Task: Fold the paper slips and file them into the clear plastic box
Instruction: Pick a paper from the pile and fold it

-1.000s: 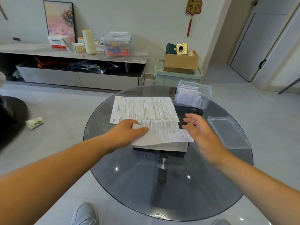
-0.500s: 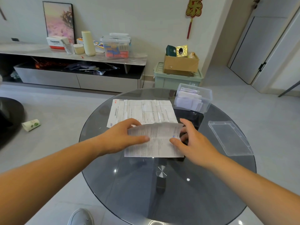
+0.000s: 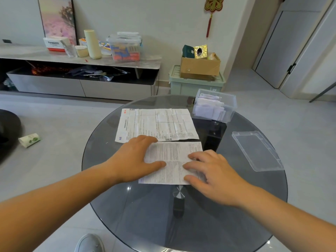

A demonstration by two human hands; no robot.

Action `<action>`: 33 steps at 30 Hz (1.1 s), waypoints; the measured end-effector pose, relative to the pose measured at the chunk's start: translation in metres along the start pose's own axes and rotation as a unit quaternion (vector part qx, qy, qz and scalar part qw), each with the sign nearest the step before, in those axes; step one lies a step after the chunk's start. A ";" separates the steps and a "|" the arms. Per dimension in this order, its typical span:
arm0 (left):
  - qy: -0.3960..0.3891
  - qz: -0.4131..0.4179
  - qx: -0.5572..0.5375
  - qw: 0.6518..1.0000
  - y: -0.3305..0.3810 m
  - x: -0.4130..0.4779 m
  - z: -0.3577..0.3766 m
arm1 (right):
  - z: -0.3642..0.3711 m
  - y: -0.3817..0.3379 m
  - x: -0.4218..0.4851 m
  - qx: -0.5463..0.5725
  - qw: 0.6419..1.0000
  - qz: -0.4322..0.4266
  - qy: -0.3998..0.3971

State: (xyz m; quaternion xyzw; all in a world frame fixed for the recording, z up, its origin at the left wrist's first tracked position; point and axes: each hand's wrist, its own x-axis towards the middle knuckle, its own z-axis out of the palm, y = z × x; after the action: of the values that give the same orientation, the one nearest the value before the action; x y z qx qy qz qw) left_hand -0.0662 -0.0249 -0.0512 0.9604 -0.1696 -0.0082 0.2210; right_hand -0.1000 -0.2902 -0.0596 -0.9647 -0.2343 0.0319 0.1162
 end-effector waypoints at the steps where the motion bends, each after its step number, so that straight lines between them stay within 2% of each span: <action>1: -0.018 0.015 0.036 0.999 0.001 0.000 0.000 | -0.001 0.001 0.000 -0.008 1.000 0.005 -0.004; 5: -0.062 -0.001 0.115 0.991 0.002 0.006 0.002 | -0.004 -0.005 0.001 0.001 1.000 0.020 -0.010; 10: -0.069 -0.052 0.090 0.992 0.010 0.014 -0.001 | -0.004 -0.009 -0.001 0.015 1.000 0.021 -0.008; 17: -0.102 -0.032 0.111 0.988 0.023 0.023 -0.005 | -0.002 -0.007 -0.008 0.076 0.997 -0.001 -0.010; 23: -0.135 -0.064 0.050 0.988 0.041 0.022 -0.007 | 0.000 -0.004 -0.014 0.133 0.990 -0.028 -0.026; 28: -0.156 -0.100 0.002 0.983 0.050 0.018 -0.006 | -0.002 -0.001 -0.011 0.228 0.973 0.039 -0.011; 31: -0.158 -0.138 -0.114 0.971 0.044 0.019 -0.012 | -0.006 0.000 -0.007 0.273 0.957 0.090 0.029; 33: -0.147 -0.177 -0.236 0.944 0.038 0.017 -0.017 | -0.011 -0.001 -0.004 0.295 0.945 0.128 0.064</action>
State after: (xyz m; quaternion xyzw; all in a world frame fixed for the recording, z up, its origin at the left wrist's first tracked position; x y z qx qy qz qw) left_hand -0.0605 -0.0552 -0.0184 0.8835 -0.0210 -0.2279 0.4088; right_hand -0.1030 -0.2942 -0.0484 -0.9089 -0.0812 0.0522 0.4057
